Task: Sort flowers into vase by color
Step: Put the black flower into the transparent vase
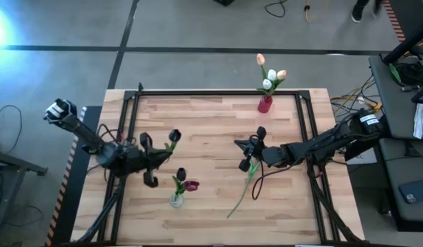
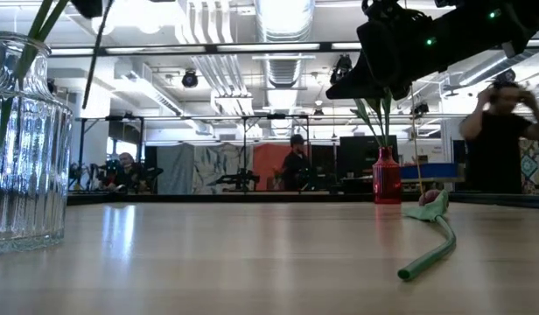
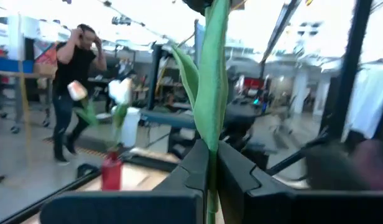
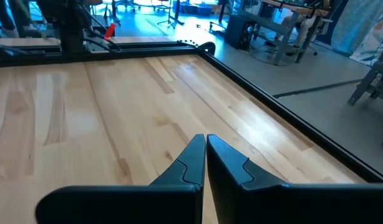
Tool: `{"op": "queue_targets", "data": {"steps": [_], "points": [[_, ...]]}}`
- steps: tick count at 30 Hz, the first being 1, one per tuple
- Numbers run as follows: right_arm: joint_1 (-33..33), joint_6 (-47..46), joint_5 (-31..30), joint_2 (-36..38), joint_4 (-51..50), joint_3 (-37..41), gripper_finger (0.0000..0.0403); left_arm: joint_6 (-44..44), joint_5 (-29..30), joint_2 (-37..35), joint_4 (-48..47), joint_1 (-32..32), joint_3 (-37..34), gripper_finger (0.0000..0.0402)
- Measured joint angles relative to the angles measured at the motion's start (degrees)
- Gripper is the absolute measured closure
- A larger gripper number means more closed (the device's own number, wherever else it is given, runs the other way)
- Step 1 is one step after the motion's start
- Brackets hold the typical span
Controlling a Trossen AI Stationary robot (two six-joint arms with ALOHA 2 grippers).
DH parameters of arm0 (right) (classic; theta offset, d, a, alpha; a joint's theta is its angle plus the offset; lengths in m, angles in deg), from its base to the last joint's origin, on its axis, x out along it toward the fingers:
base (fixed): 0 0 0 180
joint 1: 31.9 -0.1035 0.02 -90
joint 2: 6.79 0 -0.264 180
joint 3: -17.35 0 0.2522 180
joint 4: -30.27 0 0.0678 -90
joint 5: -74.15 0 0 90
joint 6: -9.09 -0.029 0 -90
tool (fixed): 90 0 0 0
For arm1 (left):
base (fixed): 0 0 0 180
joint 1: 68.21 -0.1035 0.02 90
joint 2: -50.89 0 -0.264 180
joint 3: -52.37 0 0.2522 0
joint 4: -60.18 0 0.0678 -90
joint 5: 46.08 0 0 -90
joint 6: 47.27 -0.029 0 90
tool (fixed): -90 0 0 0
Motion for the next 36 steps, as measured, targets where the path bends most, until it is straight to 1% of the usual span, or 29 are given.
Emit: {"op": "queue_targets", "data": {"steps": [6,10,16,21,24,27,31,33,36], "points": [[0.0,0.0,0.0,0.0,0.1,0.0,0.0394,-5.3,0.1,7.2,15.5,3.7,1.5,0.0401],[0.0,0.0,0.0,0.0,0.9,0.0,0.0394,-5.8,0.1,10.7,22.9,4.5,1.3,0.0401],[0.0,0.1,0.0,0.0,1.2,0.0,0.0394,-4.5,0.5,15.2,24.3,6.4,2.7,0.0401],[0.0,-0.1,0.0,0.0,1.3,0.0,0.0394,-7.4,2.8,17.7,24.4,9.8,6.8,0.0401],[0.1,-0.5,0.0,0.0,1.3,0.0,0.0394,-8.7,3.1,18.6,24.4,12.1,9.6,0.0401],[0.1,-0.7,0.0,0.0,1.4,0.0,0.0394,-8.6,3.1,19.8,24.6,13.5,11.9,0.0401],[0.1,-1.4,0.0,0.0,1.7,0.0,0.0394,-6.2,3.0,23.0,25.2,13.7,13.8,0.0401],[0.1,-2.3,0.0,0.0,1.8,0.0,0.0394,-4.9,2.8,25.0,26.7,13.7,14.3,0.0401],[0.0,-3.2,0.0,0.0,1.7,-0.1,0.0394,-5.0,2.6,28.4,31.7,13.7,14.9,0.0401]]}}
